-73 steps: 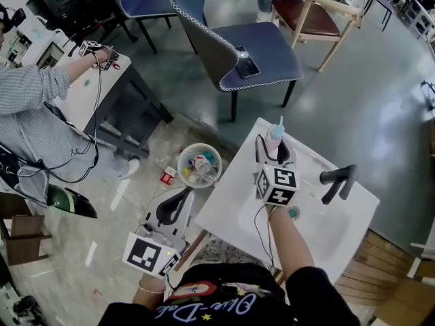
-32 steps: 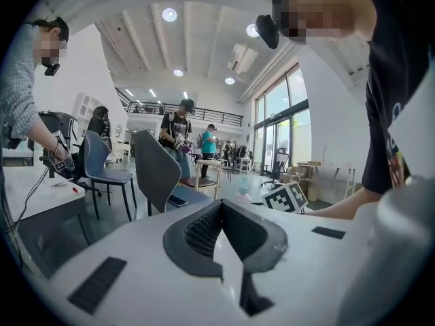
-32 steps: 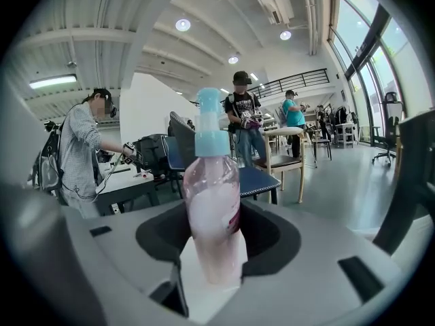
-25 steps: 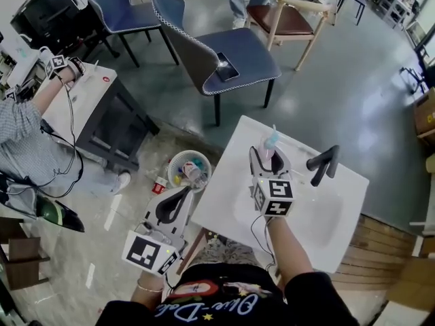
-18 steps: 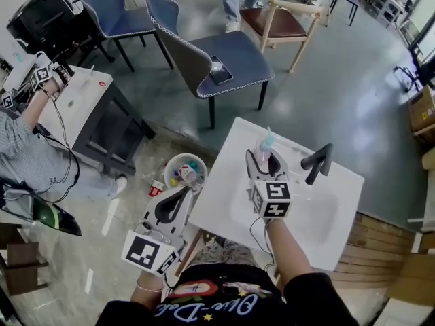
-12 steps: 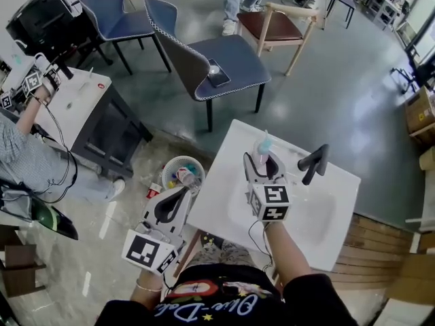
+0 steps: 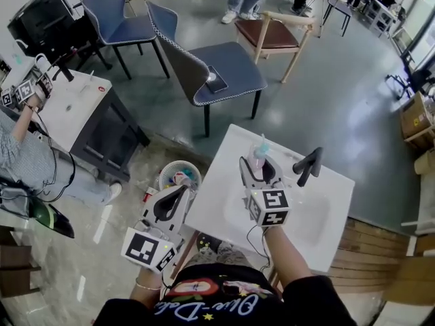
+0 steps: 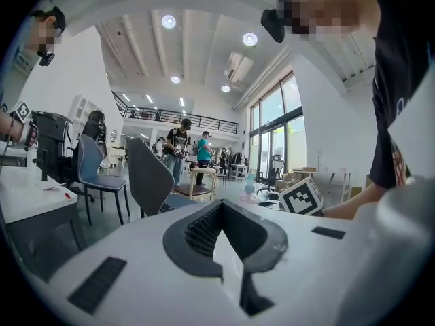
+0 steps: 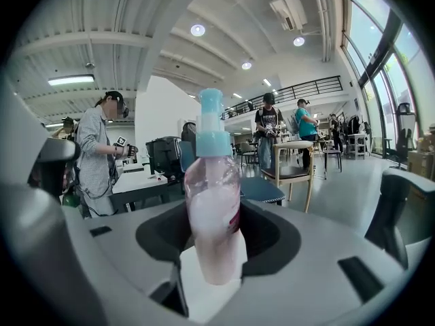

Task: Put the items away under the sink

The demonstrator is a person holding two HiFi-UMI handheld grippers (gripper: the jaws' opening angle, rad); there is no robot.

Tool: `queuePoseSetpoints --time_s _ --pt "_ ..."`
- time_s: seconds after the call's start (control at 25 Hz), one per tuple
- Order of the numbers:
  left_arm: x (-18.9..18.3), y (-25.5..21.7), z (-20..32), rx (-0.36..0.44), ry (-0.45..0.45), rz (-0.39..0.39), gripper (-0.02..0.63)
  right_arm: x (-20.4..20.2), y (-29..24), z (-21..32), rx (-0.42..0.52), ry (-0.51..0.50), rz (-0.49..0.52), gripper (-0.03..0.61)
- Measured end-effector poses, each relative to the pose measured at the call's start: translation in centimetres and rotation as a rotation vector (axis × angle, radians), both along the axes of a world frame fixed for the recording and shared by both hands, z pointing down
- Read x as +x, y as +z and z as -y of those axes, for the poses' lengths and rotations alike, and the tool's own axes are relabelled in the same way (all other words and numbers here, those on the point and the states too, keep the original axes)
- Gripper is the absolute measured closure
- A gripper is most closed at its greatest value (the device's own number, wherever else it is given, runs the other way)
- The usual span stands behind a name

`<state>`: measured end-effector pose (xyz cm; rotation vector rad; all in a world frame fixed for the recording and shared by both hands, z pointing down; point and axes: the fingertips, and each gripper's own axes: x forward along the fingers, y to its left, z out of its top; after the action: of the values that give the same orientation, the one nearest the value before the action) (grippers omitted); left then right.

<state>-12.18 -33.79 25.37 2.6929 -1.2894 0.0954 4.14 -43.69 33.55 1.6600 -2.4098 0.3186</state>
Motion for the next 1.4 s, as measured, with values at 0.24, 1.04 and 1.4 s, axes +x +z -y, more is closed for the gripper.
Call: queuePoseSetpoints --time_s 0.24,1.04,1.4 --pt "0.2 -0.7 0.2 0.018 0.001 -0.013 0.606 0.4 -0.7 -0.6 -0.002 -0.001 0.0 0.367" --pt "1.2 -1.0 0.0 0.031 0.053 -0.043 0.606 0.8 -3.0 -3.0 -0.016 -0.03 0.092 0.367" --pt "1.3 -0.5 -0.2 0.022 0.1 -0.067 0.606 -0.6 -3.7 -4.8 -0.006 -0.088 0.109 0.367"
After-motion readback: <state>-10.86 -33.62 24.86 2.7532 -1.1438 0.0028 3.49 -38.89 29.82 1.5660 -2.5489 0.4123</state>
